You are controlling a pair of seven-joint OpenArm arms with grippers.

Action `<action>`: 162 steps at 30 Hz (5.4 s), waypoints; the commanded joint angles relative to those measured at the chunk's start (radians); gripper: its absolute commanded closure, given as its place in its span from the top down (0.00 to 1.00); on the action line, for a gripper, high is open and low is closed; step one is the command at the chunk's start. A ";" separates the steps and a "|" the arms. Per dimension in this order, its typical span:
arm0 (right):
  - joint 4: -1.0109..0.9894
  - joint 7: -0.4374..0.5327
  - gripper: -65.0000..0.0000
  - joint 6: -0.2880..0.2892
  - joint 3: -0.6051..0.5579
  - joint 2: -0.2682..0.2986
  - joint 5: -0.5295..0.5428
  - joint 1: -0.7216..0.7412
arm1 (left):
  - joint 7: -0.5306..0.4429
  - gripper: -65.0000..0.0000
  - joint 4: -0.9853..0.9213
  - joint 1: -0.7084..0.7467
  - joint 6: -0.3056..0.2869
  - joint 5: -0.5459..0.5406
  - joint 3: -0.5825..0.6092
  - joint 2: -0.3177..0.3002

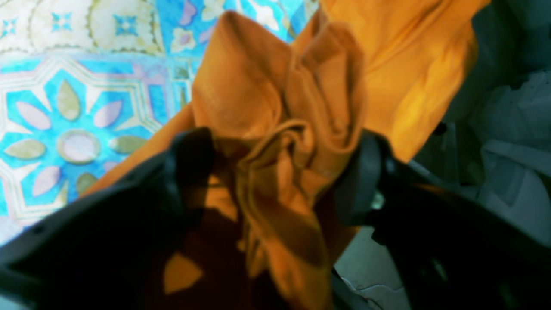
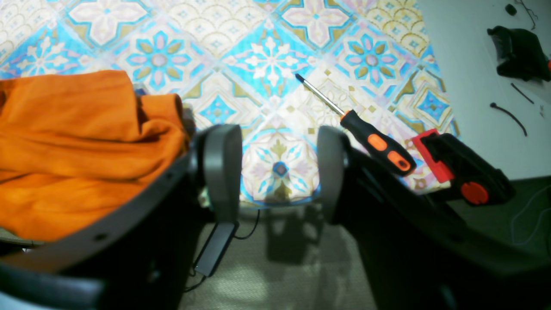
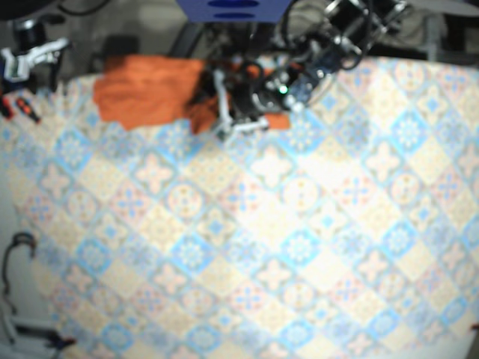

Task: Fold the T-shirt properly
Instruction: 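Lay the held end over the strip's middle with the left gripper, then move the right gripper down onto the strip's other end and grasp it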

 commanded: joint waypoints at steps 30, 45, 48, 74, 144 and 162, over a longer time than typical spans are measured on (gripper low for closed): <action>0.009 0.026 0.42 -0.001 0.005 0.013 0.012 -0.009 | -0.092 0.72 0.177 0.024 -0.009 -0.087 -0.129 -0.160; 0.015 0.026 0.42 -0.001 -0.050 -0.045 -0.207 0.019 | -0.087 0.00 0.004 0.019 -0.009 -0.087 -0.125 -0.081; 0.014 0.026 0.42 -0.001 -0.056 -0.045 -0.207 0.019 | -0.087 0.00 -0.041 0.024 -0.006 -0.086 -0.125 -0.078; 0.009 0.025 0.42 -0.001 -0.107 -0.045 -0.204 0.022 | -0.093 0.00 -0.245 0.019 -0.006 -0.086 -0.129 -0.144; -0.375 -0.974 0.68 0.097 -0.228 0.185 0.836 0.346 | -0.095 0.00 -0.245 0.017 -0.004 -0.086 -0.131 -0.157; -0.361 -0.963 0.68 0.097 -0.389 0.162 0.769 0.347 | -0.095 0.00 -0.245 0.017 -0.004 -0.086 -0.131 -0.157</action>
